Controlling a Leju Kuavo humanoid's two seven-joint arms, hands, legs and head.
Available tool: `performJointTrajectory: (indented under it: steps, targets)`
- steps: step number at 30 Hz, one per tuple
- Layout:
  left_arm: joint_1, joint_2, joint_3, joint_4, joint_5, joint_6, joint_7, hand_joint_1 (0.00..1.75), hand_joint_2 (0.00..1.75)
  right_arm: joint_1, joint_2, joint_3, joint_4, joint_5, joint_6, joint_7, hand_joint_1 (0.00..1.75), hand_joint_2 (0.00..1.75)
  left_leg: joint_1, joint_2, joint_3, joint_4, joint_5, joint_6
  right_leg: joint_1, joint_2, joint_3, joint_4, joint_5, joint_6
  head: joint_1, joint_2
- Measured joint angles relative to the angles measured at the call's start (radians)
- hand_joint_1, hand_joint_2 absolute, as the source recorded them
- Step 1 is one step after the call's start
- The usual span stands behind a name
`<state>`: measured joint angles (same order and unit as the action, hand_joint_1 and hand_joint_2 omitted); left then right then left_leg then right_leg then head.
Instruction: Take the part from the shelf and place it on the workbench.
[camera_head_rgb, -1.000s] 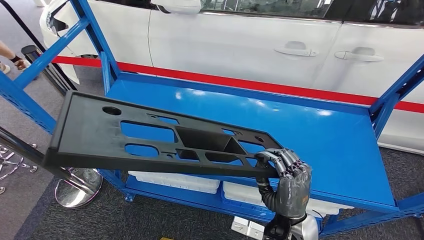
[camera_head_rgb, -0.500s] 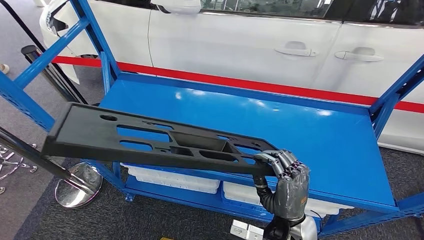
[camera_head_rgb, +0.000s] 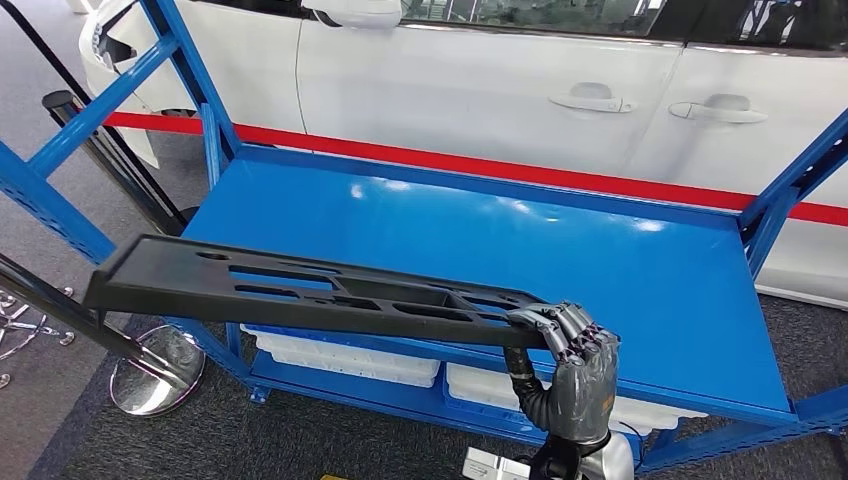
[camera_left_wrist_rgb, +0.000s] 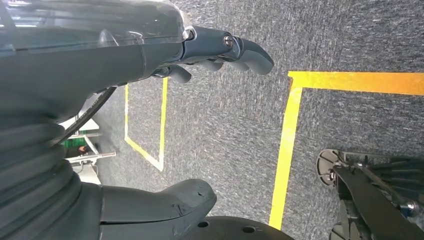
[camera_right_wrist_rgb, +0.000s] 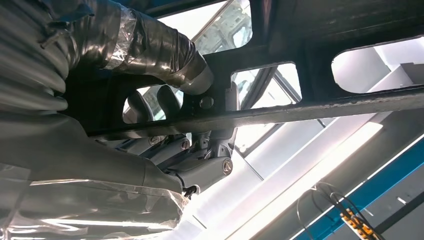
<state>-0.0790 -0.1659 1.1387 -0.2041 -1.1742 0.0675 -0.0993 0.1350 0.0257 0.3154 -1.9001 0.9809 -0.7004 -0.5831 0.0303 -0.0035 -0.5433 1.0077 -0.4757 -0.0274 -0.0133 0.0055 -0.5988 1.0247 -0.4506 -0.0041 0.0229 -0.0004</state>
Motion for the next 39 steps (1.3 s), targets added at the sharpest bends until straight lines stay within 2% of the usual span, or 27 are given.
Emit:
performJointTrajectory:
  steps: [39]
  targets:
    - [0.000,0.002,0.010,0.000,-0.012,-0.021,-0.022,0.00,1.75,0.001,0.001,0.004,-0.008,-0.056,0.000,-0.012,1.75,1.75,0.000,0.000,-0.001,0.003,-0.002,0.002,-0.002,0.000,0.000,-0.001,0.000,0.001,0.000,0.000]
